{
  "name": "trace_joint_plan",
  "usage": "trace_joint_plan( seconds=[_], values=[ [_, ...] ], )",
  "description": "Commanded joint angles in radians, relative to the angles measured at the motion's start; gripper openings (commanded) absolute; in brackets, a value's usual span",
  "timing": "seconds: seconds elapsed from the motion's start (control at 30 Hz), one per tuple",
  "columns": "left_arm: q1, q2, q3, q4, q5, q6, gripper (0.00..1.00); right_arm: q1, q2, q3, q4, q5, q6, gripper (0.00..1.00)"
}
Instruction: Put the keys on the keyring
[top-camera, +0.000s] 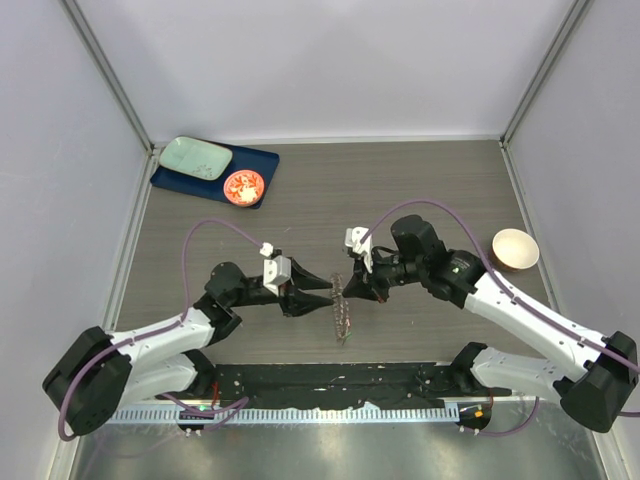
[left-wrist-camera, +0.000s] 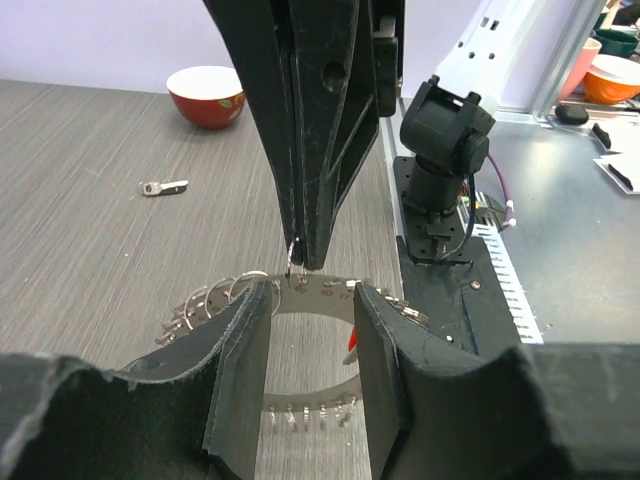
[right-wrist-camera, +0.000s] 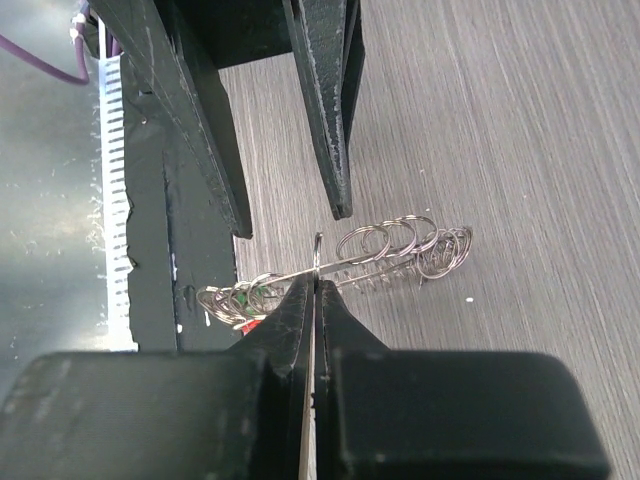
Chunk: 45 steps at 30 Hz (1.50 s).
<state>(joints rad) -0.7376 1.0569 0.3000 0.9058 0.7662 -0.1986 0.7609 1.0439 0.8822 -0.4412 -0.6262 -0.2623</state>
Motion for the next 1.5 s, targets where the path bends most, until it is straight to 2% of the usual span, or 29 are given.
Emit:
trace_joint_plan(
  seconds=[0.0,0.2,0.43,0.87,1.23,1.4,1.47],
  values=[
    [-0.002,0.02,0.051,0.038,0.051,-0.001,0.41,0.009,0.007,0.064,-0.004,-0.023,-0.043,0.01],
    [-0.002,0.057,0.067,0.038,0.07,-0.01,0.37,0.014,0.015,0.07,-0.007,-0.032,-0.054,0.01],
    [-0.003,0.097,0.088,0.039,0.096,-0.035,0.27,0.018,0.018,0.072,-0.01,-0.038,-0.055,0.01],
    [-0.003,0.121,0.102,0.039,0.122,-0.065,0.26,0.021,0.018,0.072,-0.013,-0.038,-0.063,0.01],
    [-0.003,0.153,0.117,0.027,0.15,-0.087,0.18,0.025,0.015,0.07,-0.011,-0.043,-0.064,0.01],
    [-0.005,0.16,0.125,0.025,0.16,-0.094,0.11,0.028,0.013,0.069,-0.01,-0.047,-0.064,0.01],
    [-0.005,0.161,0.125,0.024,0.159,-0.096,0.04,0.028,0.015,0.069,-0.008,-0.046,-0.064,0.01]
  ],
)
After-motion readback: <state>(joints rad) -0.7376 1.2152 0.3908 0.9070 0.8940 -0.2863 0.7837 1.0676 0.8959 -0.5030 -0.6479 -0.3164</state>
